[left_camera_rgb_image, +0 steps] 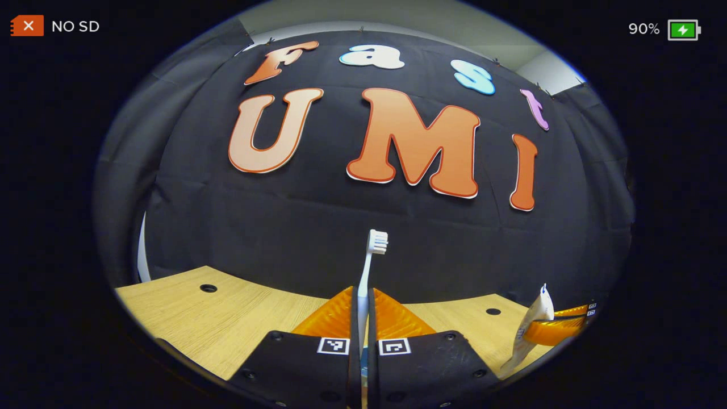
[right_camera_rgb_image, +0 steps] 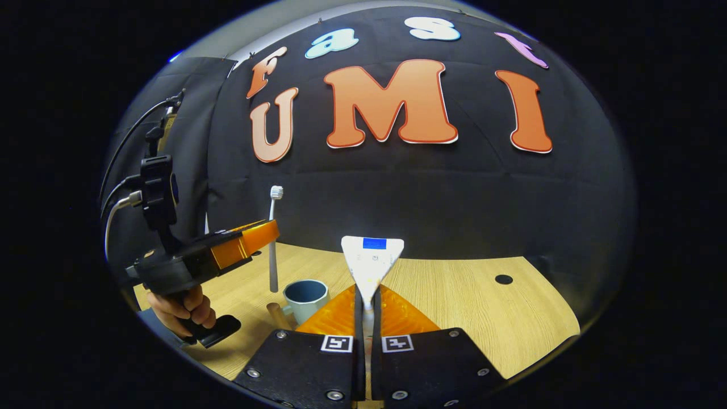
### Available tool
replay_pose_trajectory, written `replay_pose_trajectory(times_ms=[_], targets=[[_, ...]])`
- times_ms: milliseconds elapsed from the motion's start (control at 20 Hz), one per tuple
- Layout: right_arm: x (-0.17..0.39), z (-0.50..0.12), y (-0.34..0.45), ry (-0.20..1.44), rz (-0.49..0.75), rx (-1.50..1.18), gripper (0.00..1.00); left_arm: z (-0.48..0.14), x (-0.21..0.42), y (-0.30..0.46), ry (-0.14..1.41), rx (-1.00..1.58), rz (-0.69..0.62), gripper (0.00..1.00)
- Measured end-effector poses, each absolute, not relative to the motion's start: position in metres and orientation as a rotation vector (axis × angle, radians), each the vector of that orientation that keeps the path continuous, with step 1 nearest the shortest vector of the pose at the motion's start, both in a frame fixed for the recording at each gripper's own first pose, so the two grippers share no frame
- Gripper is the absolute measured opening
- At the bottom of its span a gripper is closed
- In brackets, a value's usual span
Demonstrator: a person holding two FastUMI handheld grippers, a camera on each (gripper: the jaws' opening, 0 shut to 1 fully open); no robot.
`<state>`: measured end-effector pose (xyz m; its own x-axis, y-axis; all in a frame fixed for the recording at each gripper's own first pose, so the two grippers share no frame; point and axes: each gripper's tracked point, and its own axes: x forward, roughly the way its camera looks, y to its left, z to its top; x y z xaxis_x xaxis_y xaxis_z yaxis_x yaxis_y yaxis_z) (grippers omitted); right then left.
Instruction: Put the toothbrush and toothpaste on the desktop into the cup, then pick up the cup and place it on the coaster on the desktop.
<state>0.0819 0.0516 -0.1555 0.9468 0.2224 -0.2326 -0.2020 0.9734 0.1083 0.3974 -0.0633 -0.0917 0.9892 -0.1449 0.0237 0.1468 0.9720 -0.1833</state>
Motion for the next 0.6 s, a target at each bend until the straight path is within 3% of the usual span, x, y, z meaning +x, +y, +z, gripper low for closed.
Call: replay_pose_trajectory(times_ms=[600], targets=[[0.092, -0.147, 0.052, 0.208, 0.204, 0.105, 0.04, -0.082, 0.423, -0.088, -0.092, -0.204, -0.185, 0.04]])
